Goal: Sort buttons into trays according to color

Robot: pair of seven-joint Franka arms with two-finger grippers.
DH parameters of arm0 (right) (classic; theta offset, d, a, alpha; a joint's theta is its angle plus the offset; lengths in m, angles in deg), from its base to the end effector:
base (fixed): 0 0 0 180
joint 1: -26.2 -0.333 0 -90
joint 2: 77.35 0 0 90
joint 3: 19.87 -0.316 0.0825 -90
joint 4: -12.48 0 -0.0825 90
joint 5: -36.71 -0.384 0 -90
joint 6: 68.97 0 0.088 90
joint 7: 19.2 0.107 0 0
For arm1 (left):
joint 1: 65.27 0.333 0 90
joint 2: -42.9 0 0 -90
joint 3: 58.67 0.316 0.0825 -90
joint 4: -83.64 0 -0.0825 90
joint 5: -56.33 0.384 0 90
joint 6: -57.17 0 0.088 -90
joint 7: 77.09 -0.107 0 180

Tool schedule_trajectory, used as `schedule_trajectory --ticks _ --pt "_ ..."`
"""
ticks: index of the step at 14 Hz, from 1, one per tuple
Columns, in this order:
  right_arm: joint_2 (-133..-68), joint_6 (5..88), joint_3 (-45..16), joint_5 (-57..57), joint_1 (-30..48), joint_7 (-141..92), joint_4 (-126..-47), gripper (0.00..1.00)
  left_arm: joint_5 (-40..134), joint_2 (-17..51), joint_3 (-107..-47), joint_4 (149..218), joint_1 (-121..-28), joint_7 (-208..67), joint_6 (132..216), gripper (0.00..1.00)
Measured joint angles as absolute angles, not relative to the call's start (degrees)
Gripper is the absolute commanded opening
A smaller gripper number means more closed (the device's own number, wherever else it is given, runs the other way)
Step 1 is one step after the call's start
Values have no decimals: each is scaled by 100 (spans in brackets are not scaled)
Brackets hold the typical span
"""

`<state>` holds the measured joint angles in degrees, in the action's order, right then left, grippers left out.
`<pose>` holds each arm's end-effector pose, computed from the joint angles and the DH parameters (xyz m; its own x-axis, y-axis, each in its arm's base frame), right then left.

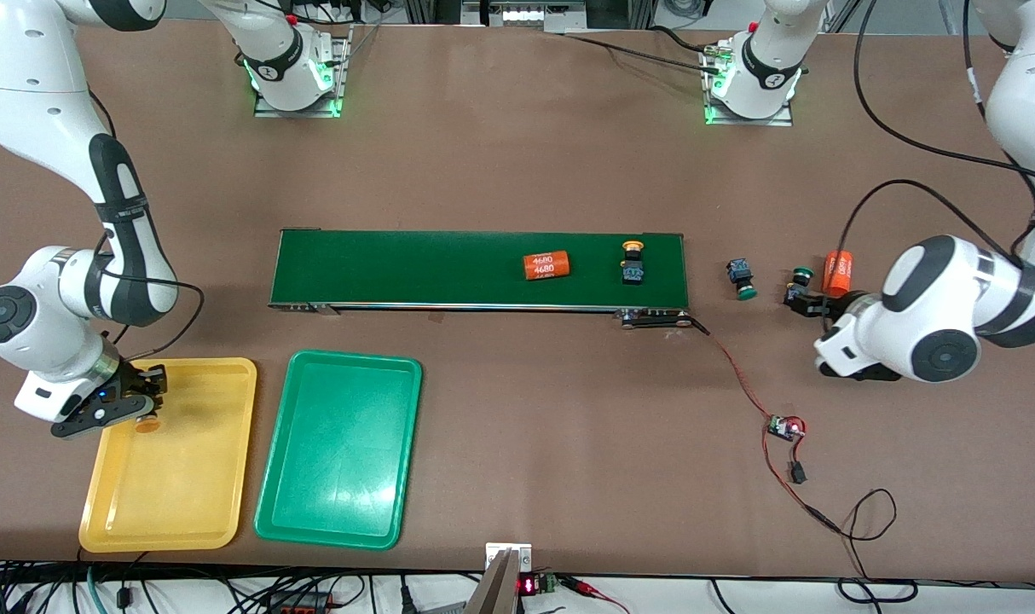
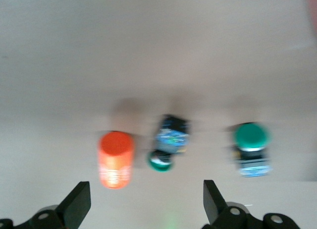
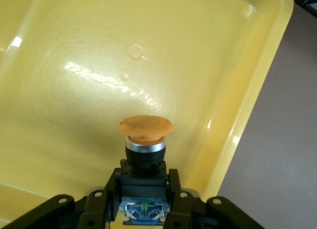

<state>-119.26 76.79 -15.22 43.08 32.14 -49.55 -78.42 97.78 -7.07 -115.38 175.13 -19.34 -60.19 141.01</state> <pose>0.7097 -0.1218 0.2293 0.8851 0.4500 0.1186 0.4172 -0.8802 0.2262 0.6169 0.0461 0.2488 0.8497 -0.0432 -0.5256 -0.1094 -0.9894 -0.0956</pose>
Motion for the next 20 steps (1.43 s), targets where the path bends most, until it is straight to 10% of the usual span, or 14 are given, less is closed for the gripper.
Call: schedule_trajectory --ticks 4,7,12,20 --pt "-12062 7903 -1538 4307 3246 -4968 -7842 95 10073 -713 -11607 18447 -919 -6286 14695 100" --pt "-12062 7908 -1567 4303 3245 -4968 -7841 100 10272 -717 -11662 19237 -316 -6293 15562 93" --pt "-11823 7525 -1760 4116 3220 -4966 -7835 100 10331 -718 -11742 19539 -191 -6334 15674 41" --pt "-10282 4744 -1878 3915 2574 -3454 -7822 100 10411 -709 -12151 19299 -175 -6552 15254 33"
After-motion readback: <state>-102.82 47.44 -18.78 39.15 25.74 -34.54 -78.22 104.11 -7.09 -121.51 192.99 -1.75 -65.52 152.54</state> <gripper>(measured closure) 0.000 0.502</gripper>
